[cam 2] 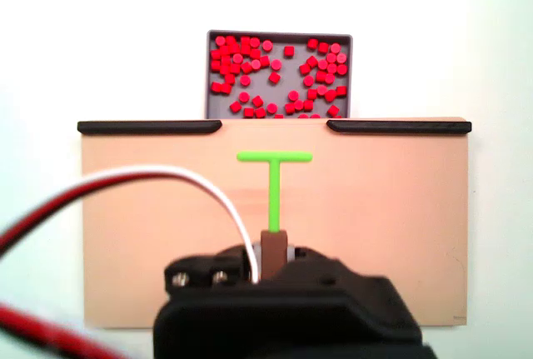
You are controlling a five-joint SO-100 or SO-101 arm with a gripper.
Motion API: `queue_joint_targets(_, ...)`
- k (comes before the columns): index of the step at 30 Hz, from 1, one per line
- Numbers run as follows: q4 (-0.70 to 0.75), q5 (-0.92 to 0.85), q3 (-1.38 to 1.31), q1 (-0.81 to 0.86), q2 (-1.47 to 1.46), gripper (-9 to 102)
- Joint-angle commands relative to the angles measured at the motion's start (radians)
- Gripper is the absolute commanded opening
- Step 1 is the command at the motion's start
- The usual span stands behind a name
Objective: Push granules from bottom to the grey container
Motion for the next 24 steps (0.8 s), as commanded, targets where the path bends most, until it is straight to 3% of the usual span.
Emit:
queue_joint_targets(1, -0.002, -0.026, 0.115, -0.002, 0.190, 0)
queue_joint_targets(13, -0.014, -0.054, 0.546, 0.014, 0.612, 0)
queue_joint_targets(24, -0.014, -0.017, 0.591, -0.002, 0.647, 0)
